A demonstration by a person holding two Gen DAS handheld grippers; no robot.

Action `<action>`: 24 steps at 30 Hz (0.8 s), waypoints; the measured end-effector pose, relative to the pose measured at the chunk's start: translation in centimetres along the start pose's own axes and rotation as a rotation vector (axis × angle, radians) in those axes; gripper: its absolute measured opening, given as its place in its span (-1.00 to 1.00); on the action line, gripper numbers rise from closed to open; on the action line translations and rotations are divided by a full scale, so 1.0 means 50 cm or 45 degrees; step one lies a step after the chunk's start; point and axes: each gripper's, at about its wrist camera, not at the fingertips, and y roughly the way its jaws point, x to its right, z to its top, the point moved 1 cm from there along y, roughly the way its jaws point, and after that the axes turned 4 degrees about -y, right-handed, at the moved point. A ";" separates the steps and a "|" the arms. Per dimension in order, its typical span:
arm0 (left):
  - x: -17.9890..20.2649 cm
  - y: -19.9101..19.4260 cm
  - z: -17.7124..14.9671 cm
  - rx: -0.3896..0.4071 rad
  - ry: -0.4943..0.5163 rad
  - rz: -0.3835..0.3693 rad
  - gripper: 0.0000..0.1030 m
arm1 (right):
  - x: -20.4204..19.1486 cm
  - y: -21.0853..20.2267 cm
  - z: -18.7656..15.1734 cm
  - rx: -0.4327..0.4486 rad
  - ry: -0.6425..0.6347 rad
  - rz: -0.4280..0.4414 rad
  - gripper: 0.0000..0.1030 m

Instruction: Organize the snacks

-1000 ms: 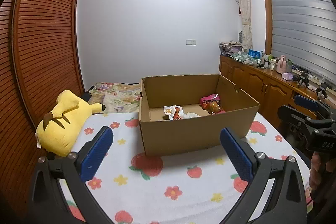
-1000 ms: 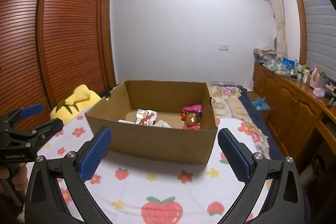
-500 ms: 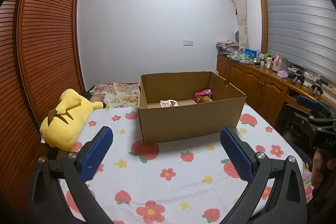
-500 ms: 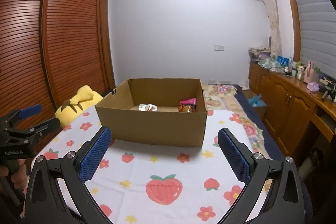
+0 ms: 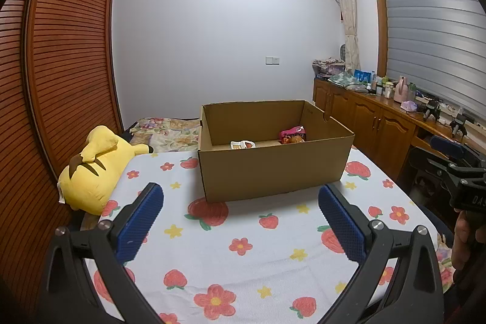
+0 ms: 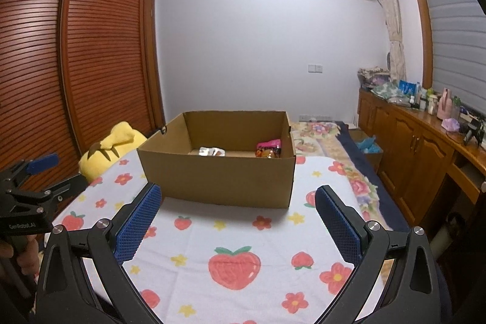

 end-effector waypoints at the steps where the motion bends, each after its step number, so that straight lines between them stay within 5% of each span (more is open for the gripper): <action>1: 0.000 0.000 0.000 -0.001 -0.001 -0.001 1.00 | 0.001 0.001 0.000 -0.001 0.000 0.001 1.00; 24: 0.007 -0.009 -0.001 0.003 0.007 -0.006 1.00 | -0.002 -0.001 -0.002 0.004 0.003 -0.005 1.00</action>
